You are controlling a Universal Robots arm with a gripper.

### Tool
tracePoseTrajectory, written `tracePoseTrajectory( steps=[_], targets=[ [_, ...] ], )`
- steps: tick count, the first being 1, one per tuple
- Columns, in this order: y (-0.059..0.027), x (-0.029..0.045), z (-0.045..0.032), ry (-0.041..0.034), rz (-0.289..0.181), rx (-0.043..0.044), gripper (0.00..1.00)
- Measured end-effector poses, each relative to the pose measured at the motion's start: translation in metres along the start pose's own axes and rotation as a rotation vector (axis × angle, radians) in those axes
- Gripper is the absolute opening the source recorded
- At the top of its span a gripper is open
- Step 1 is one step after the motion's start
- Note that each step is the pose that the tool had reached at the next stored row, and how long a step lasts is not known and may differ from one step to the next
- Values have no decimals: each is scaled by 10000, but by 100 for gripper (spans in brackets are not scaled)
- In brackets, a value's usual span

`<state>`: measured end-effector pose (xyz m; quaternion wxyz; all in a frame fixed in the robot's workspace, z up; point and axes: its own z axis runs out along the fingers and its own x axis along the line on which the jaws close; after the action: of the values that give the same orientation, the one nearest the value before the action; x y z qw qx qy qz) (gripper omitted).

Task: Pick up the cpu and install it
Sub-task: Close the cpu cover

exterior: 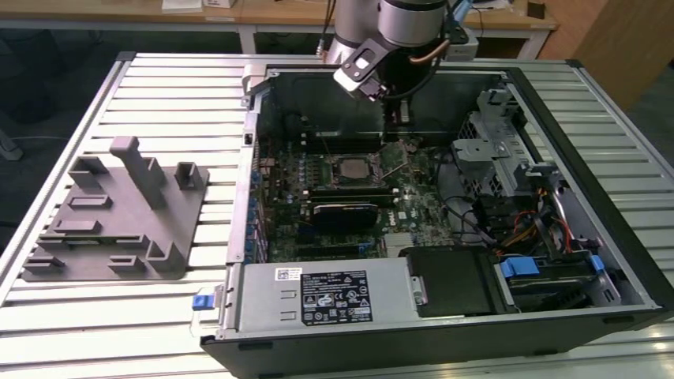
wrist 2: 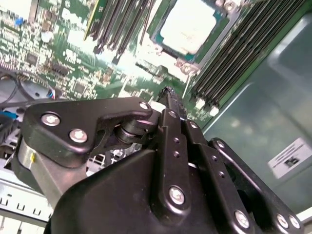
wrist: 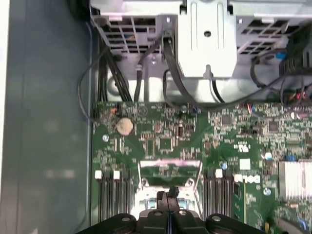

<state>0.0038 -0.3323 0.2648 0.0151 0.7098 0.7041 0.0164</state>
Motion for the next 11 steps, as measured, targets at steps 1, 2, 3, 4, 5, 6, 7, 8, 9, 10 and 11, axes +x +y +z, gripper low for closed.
tracePoseTrajectory(
  steps=[1, 2, 3, 4, 5, 6, 7, 8, 9, 10, 11],
  targets=[
    [24, 3, 1, 0, 0, 0, 11],
    [49, 6, 2, -1, -1, 0, 11],
    [73, 8, 4, 0, -1, 0, 11],
    [92, 10, 6, 1, -1, -1, 11],
    [112, 12, 8, 1, 0, -1, 11],
    [133, 14, 10, 0, 0, -1, 11],
    [157, 16, 12, -1, 0, 0, 11],
    [180, 18, 14, -1, -1, 1, 11],
    [201, 20, 16, -3, -1, 1, 11],
    [222, 21, 19, -2, 0, 1, 11],
    [239, 22, 24, 1, 0, 0, 11]
  ],
)
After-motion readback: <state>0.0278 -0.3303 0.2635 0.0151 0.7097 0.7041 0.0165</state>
